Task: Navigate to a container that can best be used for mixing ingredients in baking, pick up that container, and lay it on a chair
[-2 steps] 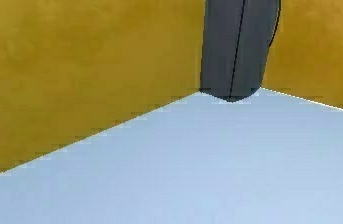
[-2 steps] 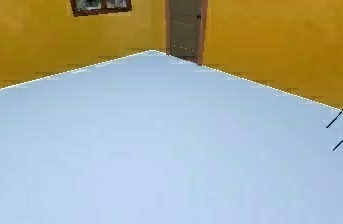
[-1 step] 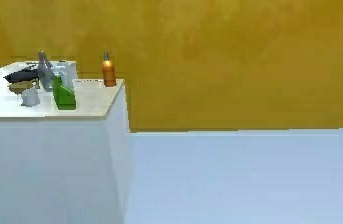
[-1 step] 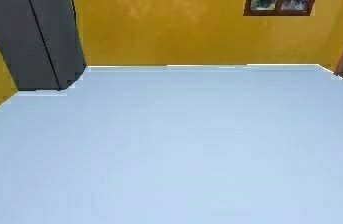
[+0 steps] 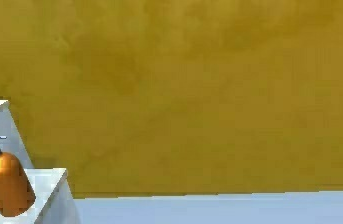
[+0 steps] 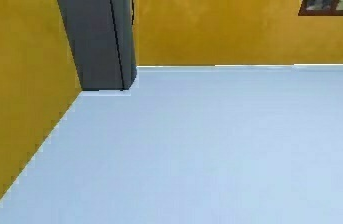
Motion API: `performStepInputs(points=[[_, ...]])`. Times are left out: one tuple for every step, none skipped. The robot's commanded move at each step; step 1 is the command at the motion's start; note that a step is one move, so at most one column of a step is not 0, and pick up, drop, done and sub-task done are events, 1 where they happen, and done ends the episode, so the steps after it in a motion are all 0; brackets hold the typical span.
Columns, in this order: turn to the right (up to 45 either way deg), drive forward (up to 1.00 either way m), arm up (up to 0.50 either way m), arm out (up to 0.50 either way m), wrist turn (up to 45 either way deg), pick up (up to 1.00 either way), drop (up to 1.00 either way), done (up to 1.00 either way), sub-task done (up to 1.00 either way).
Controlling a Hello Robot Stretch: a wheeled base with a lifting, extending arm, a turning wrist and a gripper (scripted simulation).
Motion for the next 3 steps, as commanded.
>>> performStepInputs(points=[[-3.0,0.00,0.00,0.00,0.0,0.00,0.00,0.00,0.00],[0.0,0.80,0.00,0.00,0.0,0.00,0.00,0.00,0.00],[-45.0,0.00,0.00,0.00,0.0,0.00,0.00,0.00,0.00]])
